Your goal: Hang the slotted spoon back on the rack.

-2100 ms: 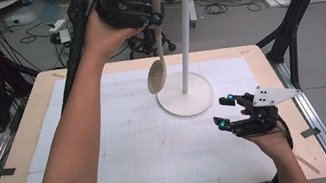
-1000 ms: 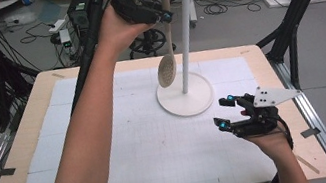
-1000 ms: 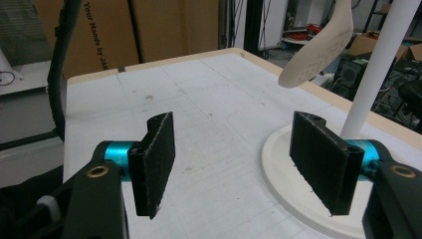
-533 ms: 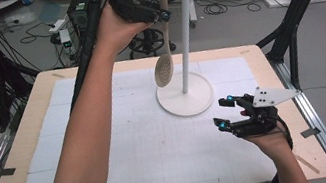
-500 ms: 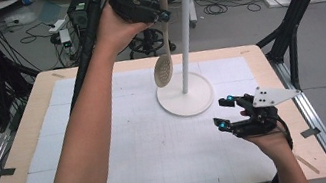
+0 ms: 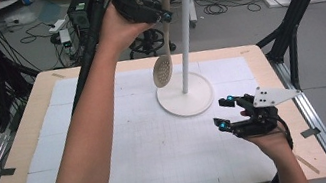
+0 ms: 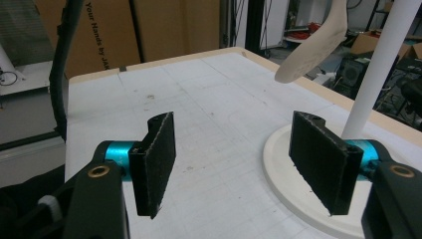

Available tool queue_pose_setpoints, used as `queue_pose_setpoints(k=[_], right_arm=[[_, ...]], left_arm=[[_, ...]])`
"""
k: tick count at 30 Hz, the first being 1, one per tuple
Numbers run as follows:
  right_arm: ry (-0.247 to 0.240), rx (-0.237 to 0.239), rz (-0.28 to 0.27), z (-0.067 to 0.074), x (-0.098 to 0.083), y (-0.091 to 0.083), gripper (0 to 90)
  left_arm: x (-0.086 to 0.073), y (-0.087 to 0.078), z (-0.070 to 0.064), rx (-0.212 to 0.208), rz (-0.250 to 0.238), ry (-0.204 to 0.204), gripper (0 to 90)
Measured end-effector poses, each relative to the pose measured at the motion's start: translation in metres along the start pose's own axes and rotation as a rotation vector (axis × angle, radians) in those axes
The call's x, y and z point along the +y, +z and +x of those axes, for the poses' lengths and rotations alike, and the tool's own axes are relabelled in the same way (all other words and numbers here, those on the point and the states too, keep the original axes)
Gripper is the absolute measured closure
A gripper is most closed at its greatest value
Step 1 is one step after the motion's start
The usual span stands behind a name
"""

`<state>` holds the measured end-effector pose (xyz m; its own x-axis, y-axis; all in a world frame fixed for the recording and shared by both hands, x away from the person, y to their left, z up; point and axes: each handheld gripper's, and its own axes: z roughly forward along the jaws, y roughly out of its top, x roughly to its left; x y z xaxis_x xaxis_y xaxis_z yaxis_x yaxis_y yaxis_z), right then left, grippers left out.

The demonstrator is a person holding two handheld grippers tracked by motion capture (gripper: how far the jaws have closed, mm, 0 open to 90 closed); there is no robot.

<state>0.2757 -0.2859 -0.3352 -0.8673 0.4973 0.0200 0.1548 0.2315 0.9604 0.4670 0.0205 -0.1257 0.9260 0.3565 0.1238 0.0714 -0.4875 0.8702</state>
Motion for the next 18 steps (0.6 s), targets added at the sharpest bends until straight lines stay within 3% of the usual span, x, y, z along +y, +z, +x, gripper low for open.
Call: queue_pose_setpoints(k=[18], right_arm=[[-0.002, -0.002, -0.008, -0.0014, -0.0006, -0.0027, 34.7]], left_arm=[[0.0048, 0.0073, 0.0024, 0.011, 0.016, 0.0, 68.4]])
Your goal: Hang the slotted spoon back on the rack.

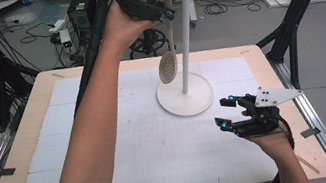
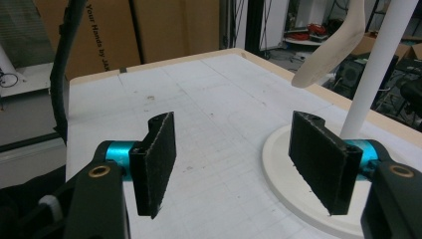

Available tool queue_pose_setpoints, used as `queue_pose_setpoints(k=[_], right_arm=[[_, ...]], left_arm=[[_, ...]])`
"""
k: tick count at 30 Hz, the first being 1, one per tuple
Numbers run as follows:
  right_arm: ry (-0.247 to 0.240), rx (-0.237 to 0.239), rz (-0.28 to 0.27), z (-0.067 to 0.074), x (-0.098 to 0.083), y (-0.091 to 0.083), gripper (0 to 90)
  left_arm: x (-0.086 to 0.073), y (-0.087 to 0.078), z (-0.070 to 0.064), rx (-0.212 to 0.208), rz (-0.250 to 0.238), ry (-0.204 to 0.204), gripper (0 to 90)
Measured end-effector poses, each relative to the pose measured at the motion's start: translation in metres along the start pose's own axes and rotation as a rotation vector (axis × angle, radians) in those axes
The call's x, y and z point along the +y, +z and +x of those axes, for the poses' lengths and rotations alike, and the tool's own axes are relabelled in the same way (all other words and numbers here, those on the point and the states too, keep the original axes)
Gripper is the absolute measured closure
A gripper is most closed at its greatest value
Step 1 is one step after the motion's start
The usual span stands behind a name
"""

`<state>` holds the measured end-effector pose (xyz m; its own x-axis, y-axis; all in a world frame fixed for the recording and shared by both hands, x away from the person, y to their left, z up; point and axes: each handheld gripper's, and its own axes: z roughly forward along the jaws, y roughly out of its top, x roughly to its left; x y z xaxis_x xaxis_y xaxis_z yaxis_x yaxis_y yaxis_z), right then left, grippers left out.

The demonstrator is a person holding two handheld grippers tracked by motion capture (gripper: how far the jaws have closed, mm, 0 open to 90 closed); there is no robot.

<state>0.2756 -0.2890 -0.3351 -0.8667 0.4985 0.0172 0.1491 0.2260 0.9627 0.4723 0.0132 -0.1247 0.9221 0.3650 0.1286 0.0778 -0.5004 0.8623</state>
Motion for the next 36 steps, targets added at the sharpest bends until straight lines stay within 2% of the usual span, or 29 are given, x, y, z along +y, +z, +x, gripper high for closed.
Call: queue_pose_setpoints(k=[5, 10, 17, 28, 31, 36], right_arm=[[0.008, 0.003, 0.006, 0.0, -0.001, 0.001, 34.8], [0.009, 0.006, 0.009, -0.001, -0.002, 0.002, 35.0], [0.011, 0.004, 0.006, -0.001, -0.002, 0.001, 35.0], [0.007, 0.006, 0.005, -0.001, -0.002, 0.0, 35.1], [0.007, 0.005, 0.003, -0.001, -0.002, -0.001, 35.1], [0.006, 0.008, 0.004, 0.0, -0.002, -0.001, 35.1]], left_arm=[[0.001, -0.001, 0.001, 0.01, 0.0, 0.004, 68.3], [0.001, -0.004, 0.003, 0.037, -0.005, -0.015, 68.4], [-0.002, 0.001, 0.005, 0.063, 0.039, -0.033, 68.3], [-0.002, 0.005, 0.003, 0.037, 0.023, -0.036, 67.6], [-0.002, 0.0, 0.004, 0.029, -0.018, -0.057, 57.8], [-0.011, -0.009, 0.005, 0.024, -0.002, -0.074, 51.8]])
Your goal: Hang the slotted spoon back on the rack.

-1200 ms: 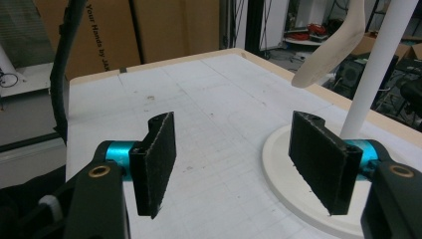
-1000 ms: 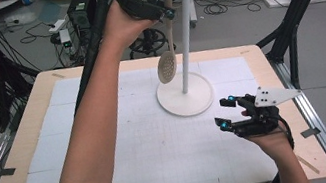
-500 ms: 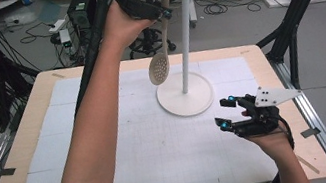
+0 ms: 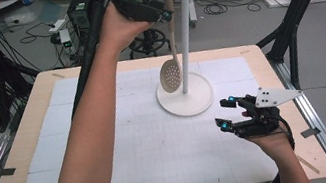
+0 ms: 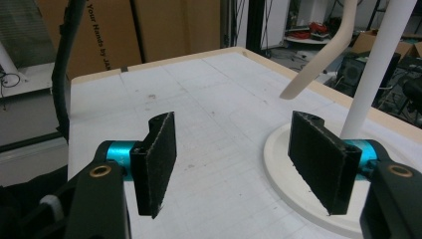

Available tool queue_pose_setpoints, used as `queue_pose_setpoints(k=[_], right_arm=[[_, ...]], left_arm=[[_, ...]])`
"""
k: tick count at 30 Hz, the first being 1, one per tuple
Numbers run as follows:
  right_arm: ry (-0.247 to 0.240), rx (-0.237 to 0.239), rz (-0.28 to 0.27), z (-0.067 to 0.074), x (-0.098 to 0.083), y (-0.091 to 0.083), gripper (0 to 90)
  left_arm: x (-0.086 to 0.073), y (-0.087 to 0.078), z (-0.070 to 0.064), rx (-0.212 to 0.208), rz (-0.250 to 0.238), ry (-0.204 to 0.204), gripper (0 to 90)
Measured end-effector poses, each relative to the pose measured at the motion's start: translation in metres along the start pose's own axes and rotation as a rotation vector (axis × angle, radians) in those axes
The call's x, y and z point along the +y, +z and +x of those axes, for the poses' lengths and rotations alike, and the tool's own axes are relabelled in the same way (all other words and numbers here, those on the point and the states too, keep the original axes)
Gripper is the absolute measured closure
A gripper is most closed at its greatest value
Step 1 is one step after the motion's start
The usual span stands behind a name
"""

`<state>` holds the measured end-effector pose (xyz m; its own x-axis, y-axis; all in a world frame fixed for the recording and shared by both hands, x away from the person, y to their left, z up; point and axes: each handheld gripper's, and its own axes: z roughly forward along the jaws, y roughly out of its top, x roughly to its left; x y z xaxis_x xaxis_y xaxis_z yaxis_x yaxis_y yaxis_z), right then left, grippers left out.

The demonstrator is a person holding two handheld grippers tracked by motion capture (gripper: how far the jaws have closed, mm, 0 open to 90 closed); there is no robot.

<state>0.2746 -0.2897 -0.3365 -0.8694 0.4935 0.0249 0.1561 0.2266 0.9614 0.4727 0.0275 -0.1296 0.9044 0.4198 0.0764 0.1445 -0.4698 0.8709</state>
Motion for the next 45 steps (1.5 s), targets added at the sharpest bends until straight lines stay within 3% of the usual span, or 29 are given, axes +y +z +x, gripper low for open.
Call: queue_pose_setpoints(k=[4, 6, 7, 9, 10, 12, 25, 31, 45], right_arm=[[-0.004, 0.001, 0.0, 0.001, 0.001, 0.0, 35.2], [-0.004, 0.002, -0.004, 0.002, 0.002, 0.0, 35.2], [-0.004, 0.003, -0.005, 0.002, 0.002, 0.0, 35.1], [-0.004, 0.003, -0.004, 0.002, 0.002, 0.0, 35.1], [-0.003, 0.003, -0.003, 0.002, 0.002, 0.0, 35.2], [-0.002, 0.004, -0.001, 0.001, 0.001, 0.0, 35.1], [-0.008, 0.01, -0.001, 0.003, 0.004, 0.003, 35.2], [-0.003, 0.011, 0.005, 0.002, 0.003, 0.005, 35.2], [0.006, 0.004, 0.018, 0.0, 0.001, 0.006, 35.2]], left_arm=[[-0.01, -0.008, -0.001, -0.024, 0.03, -0.011, 46.8], [-0.017, -0.013, -0.005, -0.033, 0.002, 0.0, 45.2], [-0.021, -0.016, -0.005, -0.056, -0.006, -0.015, 44.8], [-0.027, -0.019, -0.008, -0.046, 0.028, -0.004, 42.9], [-0.029, -0.022, -0.009, -0.039, 0.021, 0.006, 42.4], [-0.035, -0.029, -0.009, -0.063, -0.025, -0.016, 42.1], [-0.073, -0.057, -0.016, -0.065, -0.047, -0.039, 37.3], [-0.103, -0.069, -0.026, -0.085, -0.093, -0.058, 34.0], [-0.167, -0.081, -0.044, -0.096, -0.122, -0.104, 25.5]])
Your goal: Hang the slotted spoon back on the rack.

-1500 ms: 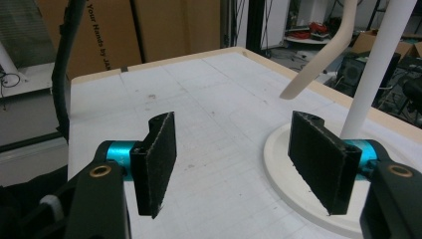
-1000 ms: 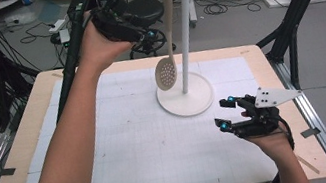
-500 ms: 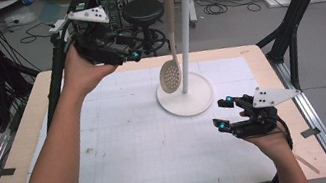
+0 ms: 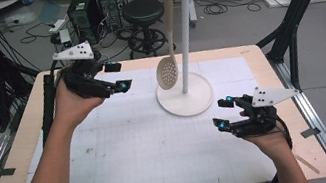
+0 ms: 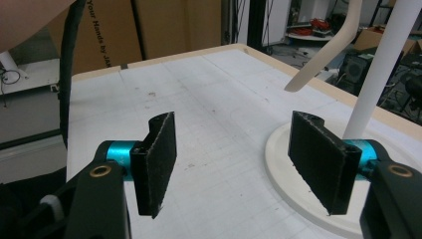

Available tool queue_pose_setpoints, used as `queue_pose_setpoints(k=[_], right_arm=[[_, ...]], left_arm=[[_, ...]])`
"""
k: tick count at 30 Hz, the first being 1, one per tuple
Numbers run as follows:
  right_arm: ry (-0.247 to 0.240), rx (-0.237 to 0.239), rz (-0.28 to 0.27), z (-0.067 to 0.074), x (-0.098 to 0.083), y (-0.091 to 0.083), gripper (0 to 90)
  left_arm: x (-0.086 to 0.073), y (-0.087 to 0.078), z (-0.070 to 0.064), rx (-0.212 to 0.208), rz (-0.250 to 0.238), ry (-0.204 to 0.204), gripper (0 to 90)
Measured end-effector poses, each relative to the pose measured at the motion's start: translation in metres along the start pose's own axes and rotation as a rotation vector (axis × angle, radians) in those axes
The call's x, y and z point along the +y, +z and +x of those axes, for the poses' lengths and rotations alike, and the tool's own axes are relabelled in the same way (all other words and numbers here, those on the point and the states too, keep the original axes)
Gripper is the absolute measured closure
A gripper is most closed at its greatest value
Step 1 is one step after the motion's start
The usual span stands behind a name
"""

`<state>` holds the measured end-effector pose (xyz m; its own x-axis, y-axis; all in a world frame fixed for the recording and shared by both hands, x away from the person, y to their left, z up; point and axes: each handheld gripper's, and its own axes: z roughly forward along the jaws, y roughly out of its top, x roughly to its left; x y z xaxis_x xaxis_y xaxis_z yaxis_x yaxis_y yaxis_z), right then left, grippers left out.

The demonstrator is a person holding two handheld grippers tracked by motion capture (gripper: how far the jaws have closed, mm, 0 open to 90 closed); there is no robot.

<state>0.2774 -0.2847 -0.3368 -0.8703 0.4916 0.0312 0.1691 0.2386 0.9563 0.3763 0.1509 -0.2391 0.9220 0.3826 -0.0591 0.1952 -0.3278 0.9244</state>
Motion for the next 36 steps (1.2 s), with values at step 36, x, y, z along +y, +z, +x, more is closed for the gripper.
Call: queue_pose_setpoints(k=[36], right_arm=[[0.005, 0.002, 0.024, -0.004, -0.005, 0.008, 33.8]], left_arm=[[-0.117, -0.006, -0.027, -0.019, -0.01, -0.027, 16.5]])
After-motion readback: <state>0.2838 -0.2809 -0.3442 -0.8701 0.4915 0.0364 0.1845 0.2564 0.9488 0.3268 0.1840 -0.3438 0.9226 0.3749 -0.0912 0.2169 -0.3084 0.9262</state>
